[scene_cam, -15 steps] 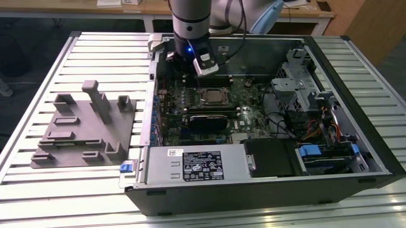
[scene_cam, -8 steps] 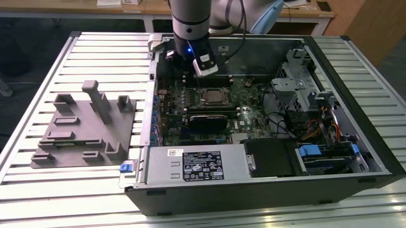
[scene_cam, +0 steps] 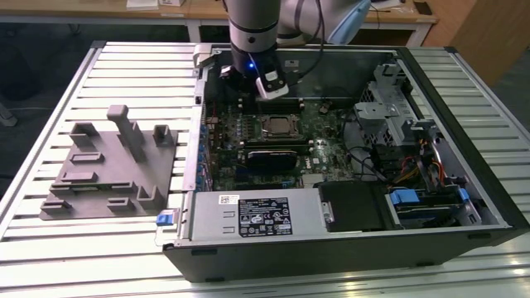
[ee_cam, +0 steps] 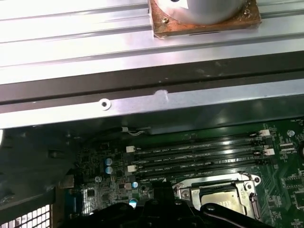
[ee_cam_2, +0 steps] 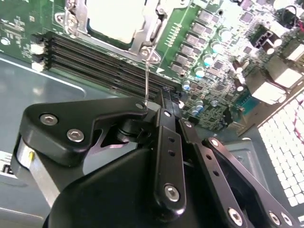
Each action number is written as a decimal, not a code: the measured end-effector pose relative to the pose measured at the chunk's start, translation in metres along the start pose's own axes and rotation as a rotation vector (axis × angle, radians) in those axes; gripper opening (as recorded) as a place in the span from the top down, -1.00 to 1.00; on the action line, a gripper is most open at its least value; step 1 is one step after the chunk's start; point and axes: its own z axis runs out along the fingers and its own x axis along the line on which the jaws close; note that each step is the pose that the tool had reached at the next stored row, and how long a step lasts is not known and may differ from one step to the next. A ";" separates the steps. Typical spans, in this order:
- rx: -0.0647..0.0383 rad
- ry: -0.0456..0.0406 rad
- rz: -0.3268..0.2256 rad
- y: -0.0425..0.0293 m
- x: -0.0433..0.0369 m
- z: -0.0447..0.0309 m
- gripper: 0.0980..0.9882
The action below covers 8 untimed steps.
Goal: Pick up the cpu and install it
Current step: 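Install the first cpu locking lever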
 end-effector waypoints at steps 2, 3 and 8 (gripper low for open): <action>0.000 0.0000 0.000 0.0005 -0.0034 0.0001 0.98; 0.000 0.0000 0.000 0.0007 -0.0050 0.0001 0.98; 0.000 0.0000 0.000 0.0022 -0.0159 0.0003 0.98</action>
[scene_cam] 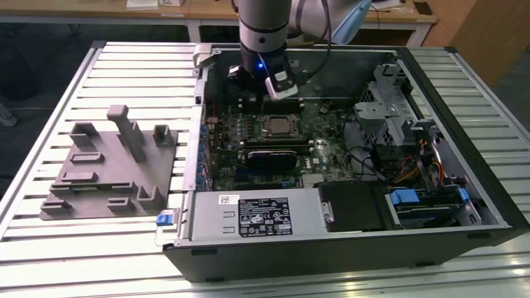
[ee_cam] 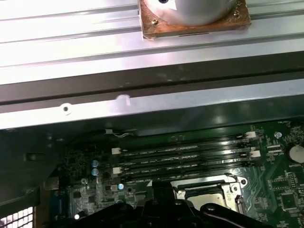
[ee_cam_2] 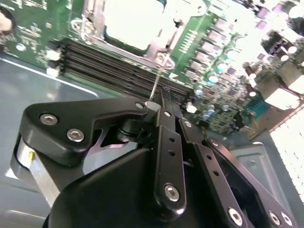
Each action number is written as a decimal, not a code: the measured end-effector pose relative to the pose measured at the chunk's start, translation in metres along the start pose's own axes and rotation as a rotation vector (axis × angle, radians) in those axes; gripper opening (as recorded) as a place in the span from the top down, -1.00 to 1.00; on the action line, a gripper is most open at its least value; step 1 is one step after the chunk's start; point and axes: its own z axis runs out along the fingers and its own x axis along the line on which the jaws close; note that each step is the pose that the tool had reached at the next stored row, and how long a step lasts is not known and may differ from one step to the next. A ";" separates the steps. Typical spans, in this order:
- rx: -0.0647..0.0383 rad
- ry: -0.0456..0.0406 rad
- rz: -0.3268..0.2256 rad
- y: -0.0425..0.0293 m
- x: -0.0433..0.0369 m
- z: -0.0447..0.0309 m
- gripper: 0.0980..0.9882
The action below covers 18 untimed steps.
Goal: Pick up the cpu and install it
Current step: 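Install the first cpu locking lever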
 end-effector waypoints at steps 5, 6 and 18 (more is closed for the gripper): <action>0.000 0.0003 0.000 0.0012 -0.0093 0.0001 0.98; 0.000 0.0002 0.000 0.0012 -0.0095 0.0001 0.98; 0.014 -0.0177 0.012 0.0010 -0.0096 0.0012 0.98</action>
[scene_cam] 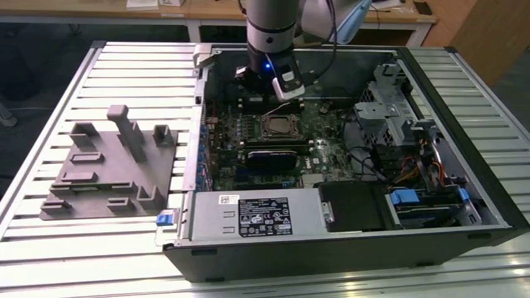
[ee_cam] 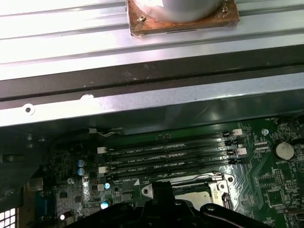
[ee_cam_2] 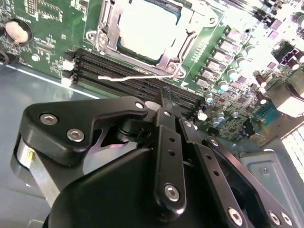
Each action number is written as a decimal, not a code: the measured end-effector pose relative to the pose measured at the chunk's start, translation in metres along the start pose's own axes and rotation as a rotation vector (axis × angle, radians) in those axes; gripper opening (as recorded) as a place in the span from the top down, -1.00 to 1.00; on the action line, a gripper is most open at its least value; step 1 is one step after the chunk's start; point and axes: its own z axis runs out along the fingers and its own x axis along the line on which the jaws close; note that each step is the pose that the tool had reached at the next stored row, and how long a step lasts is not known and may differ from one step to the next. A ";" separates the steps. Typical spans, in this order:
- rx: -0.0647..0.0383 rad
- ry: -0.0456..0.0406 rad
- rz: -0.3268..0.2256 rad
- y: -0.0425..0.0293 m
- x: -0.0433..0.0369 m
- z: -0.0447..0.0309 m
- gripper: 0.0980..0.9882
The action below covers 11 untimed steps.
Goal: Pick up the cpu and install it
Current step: 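Install the first cpu locking lever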
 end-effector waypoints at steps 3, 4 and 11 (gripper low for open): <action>-0.001 -0.0106 0.001 -0.0003 0.0000 0.0016 0.98; -0.002 -0.0150 0.001 -0.0005 0.0000 0.0022 0.98; -0.006 -0.0396 0.000 -0.0015 -0.0008 0.0073 0.98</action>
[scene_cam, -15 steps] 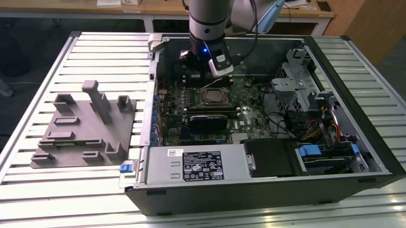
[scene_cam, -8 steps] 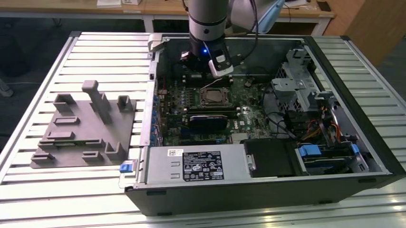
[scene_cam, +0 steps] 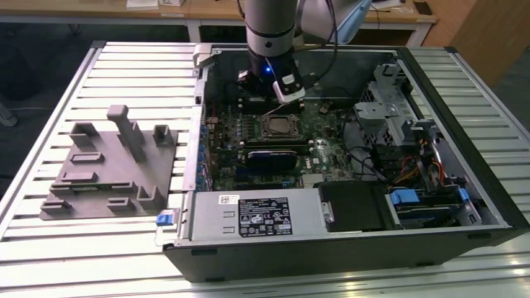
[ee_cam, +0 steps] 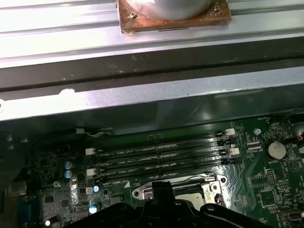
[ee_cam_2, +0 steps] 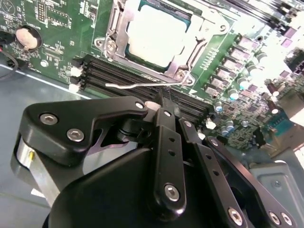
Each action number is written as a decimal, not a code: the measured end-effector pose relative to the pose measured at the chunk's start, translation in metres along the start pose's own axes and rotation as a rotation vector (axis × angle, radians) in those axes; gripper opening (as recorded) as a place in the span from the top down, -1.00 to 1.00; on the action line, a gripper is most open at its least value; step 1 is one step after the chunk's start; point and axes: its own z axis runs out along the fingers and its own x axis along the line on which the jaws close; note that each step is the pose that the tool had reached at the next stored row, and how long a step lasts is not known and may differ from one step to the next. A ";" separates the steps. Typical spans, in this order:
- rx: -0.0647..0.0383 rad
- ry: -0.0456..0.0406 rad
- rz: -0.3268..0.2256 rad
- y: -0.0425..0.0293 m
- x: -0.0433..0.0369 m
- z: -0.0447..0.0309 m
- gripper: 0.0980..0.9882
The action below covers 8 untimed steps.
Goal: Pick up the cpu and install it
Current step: 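Install the first cpu locking lever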
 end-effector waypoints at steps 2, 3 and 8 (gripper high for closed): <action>0.000 -0.0004 0.001 0.0001 -0.0019 0.0011 0.98; 0.000 -0.0005 0.001 0.0002 -0.0032 0.0016 0.98; 0.000 -0.0008 0.002 0.0015 -0.0113 0.0036 0.98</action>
